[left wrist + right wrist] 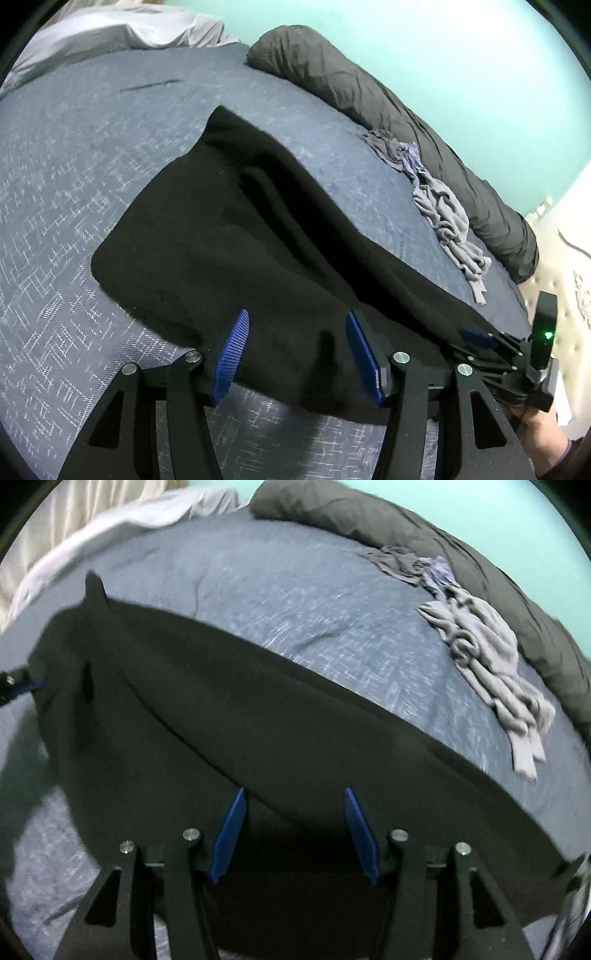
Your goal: Fold clothes
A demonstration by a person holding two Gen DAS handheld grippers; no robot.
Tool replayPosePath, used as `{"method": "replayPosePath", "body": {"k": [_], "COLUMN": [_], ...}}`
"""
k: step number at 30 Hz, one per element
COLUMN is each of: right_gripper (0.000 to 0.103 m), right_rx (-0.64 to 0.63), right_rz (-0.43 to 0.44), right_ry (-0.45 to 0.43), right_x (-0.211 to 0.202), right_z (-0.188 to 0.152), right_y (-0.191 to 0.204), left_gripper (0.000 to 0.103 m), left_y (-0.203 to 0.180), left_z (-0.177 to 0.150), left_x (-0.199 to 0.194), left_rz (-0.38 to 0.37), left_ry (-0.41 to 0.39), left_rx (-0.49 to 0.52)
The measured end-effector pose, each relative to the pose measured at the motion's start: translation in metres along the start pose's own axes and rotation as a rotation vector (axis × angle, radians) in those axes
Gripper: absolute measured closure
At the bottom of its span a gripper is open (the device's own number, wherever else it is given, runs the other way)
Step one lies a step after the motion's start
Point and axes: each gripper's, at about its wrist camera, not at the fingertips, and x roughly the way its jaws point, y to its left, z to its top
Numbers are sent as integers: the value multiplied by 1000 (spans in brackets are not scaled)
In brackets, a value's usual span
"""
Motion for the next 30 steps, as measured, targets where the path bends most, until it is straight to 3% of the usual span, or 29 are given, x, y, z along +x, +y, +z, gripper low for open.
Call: {"method": "replayPosePath", "body": {"k": [2, 3, 5, 7, 11, 14, 18, 19, 22, 26, 30], "right_gripper": [71, 76, 95, 98, 99, 99, 96, 93, 71, 70, 70], "right_rx": [-46, -62, -90, -93, 4, 49, 47, 49, 59, 172, 314], "right_rz": [-13, -11, -10, -7, 16, 14, -22, -28, -81, -135, 6], "right_ry": [16, 23, 32, 27, -6, 19, 25, 43, 93, 42, -59], "right_x": [8, 10, 13, 14, 11, 24, 33, 38, 49, 35, 8], "right_z": [7, 9, 15, 22, 47, 67, 86, 89, 95, 93, 82], "right_y": [5, 7, 9, 5, -22, -34, -34, -35, -42, -69, -92], "left_gripper": [44, 45, 46, 48, 50, 50, 50, 50, 50, 50, 50], "left_y": [5, 7, 11, 14, 18, 20, 19, 20, 23, 27, 30], "left_z": [1, 1, 1, -1, -2, -2, -4, -4, -6, -9, -11], "left_x": [1, 2, 6, 9, 12, 13, 14, 14, 12, 9, 4], "left_rz": [11, 13, 9, 11, 8, 5, 5, 4, 3, 0, 0], "left_ry": [3, 7, 21, 35, 49, 50, 51, 51, 52, 53, 49], "left_rx": [-1, -9, -24, -31, -47, -56, -56, -56, -58, -59, -66]}}
